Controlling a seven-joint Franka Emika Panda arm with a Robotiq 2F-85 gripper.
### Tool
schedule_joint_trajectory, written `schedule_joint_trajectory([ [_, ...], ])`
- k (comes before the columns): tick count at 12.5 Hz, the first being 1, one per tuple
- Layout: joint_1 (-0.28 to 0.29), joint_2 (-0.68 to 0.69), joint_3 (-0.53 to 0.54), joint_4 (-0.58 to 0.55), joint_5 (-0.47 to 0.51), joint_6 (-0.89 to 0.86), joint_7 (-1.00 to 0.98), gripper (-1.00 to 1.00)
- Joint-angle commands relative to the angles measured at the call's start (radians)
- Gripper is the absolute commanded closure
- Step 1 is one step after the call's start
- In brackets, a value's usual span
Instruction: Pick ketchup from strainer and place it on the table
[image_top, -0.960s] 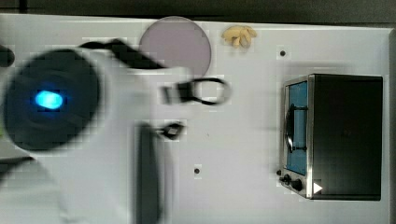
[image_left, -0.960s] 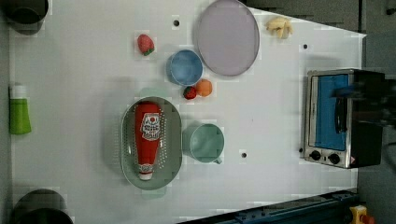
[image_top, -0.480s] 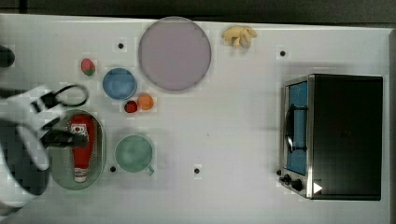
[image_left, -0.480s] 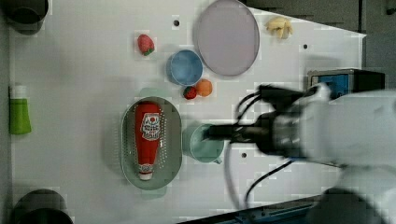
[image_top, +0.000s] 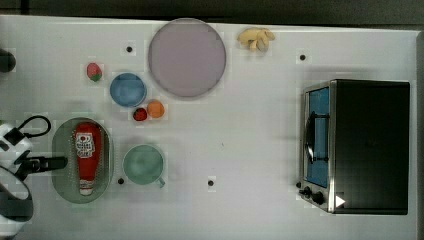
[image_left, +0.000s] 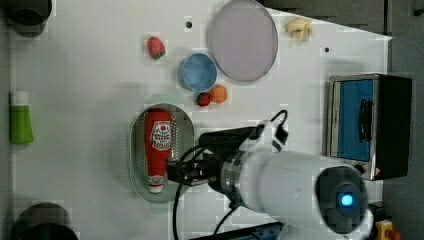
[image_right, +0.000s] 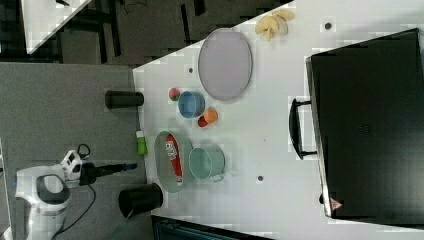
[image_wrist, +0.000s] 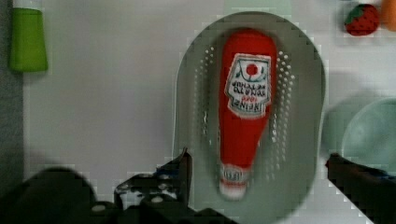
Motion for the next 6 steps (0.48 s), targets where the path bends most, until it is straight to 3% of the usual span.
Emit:
schedule_joint_trajectory([
  [1, -0.021, 0.107, -0.033, -0.071, -0.089, 0.138, 0.130, -1.00],
  [6, -0.016, 0.299, -0.050, -0.073, -0.259, 0.291, 0.205, -1.00],
])
